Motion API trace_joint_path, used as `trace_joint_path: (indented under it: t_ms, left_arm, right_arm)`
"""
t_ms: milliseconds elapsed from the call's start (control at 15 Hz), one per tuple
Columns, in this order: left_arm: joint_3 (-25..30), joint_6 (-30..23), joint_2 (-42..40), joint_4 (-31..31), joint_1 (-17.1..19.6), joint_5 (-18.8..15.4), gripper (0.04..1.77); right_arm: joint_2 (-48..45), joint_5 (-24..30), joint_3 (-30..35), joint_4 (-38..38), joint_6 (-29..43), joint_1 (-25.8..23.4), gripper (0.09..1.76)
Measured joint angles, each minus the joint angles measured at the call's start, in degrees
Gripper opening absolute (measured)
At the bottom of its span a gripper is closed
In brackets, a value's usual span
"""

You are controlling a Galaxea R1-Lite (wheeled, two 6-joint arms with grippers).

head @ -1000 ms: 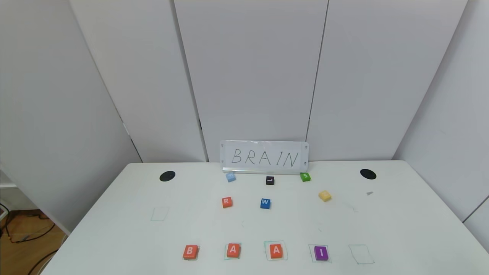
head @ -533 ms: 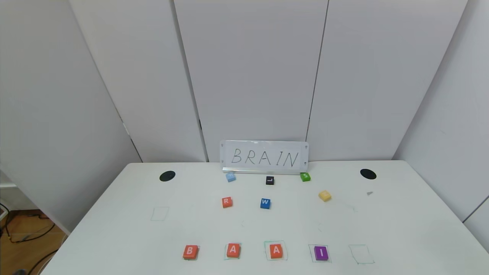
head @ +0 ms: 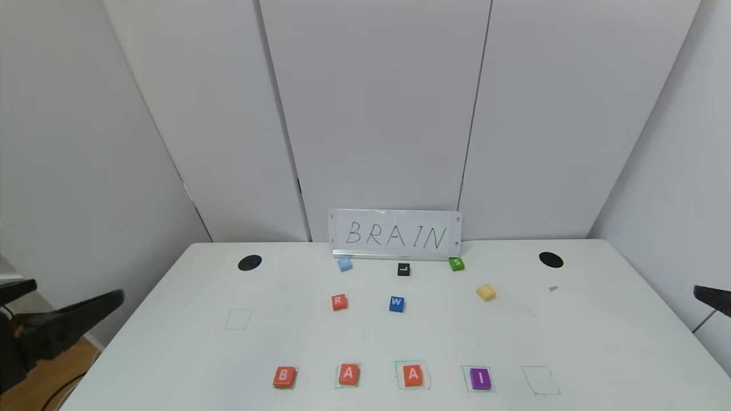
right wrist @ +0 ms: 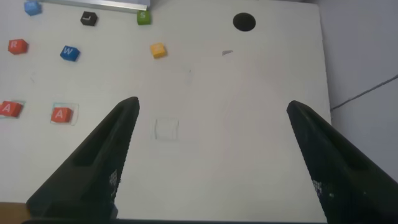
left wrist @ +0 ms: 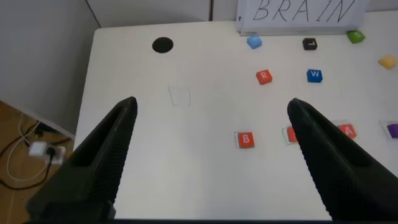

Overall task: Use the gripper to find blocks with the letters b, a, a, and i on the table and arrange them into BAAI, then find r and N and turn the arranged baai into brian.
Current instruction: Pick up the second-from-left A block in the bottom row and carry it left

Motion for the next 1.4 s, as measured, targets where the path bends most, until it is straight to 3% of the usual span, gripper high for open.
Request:
trace_joint_path:
  t_ms: [333, 533, 800, 1067, 1400]
  left_arm:
    - [-16.2, -2.0, 16.4, 16.2, -1.0, -0.1, 1.72]
    - [-25.3, -6.1, 23.9, 28.0, -3.9, 0.4, 1.72]
    - [-36.2, -15.5, 33.9, 40.0, -10.8, 0.8, 1.72]
    - [-41.4, -21.6, 43.6, 42.4, -18.8, 2.4, 1.72]
    - [-41.9, -24.5, 52.1, 41.7, -26.5, 2.9, 1.72]
  right_arm:
    - [15.1, -0.4, -13.8, 8.6, 0.5, 2.1, 1.71]
    - [19.1, -0.6, -16.2, 9.2, 0.5, 2.4, 1.71]
    - [19.8, -0.7, -16.8, 9.7, 0.4, 2.2, 1.71]
    - [19.6, -0.7, -16.7, 9.8, 0.3, 2.8, 1.71]
    - [18.9, -0.6, -16.5, 9.8, 0.2, 3.3, 1.71]
